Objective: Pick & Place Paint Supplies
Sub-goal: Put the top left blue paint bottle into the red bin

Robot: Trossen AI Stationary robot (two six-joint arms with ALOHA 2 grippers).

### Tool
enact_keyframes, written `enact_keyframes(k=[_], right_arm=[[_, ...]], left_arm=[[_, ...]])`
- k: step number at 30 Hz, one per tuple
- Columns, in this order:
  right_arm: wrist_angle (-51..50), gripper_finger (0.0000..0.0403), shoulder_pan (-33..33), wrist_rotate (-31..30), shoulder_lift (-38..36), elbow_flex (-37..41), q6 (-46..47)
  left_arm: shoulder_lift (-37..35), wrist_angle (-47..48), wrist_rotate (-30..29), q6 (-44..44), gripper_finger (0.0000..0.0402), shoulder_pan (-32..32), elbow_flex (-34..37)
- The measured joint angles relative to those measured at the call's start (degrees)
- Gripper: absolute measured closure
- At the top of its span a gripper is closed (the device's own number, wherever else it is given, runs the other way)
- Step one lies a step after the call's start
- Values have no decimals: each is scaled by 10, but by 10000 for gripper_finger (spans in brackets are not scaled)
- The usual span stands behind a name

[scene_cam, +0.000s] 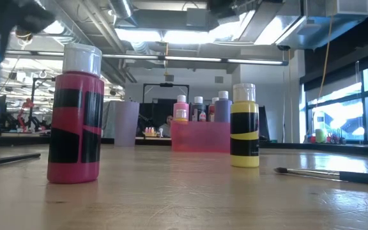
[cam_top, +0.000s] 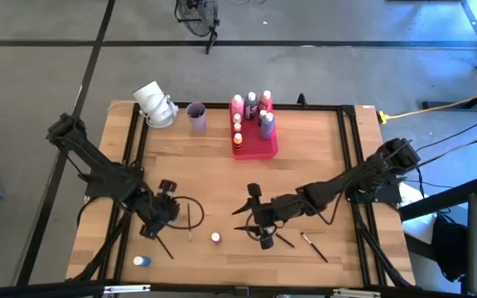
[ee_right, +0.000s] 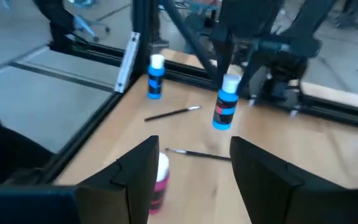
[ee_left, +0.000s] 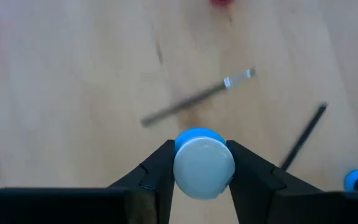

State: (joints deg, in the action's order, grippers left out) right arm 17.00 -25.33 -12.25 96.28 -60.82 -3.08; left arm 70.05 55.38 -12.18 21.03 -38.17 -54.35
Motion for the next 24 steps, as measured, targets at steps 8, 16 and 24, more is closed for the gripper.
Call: enact_keyframes(k=[8,16,24], right_arm=[[-7,202,-58,-168,-16,-11,-60],[-4,202,-131,-378,-36,-16,-124],[-24,202,-160,-463,-37,-17,-128]], left_arm=[[-1,83,-4,-113,286,84,-116],[2,83,-1,-299,286,206,-196],[62,18,97,-466,286,346,-247]])
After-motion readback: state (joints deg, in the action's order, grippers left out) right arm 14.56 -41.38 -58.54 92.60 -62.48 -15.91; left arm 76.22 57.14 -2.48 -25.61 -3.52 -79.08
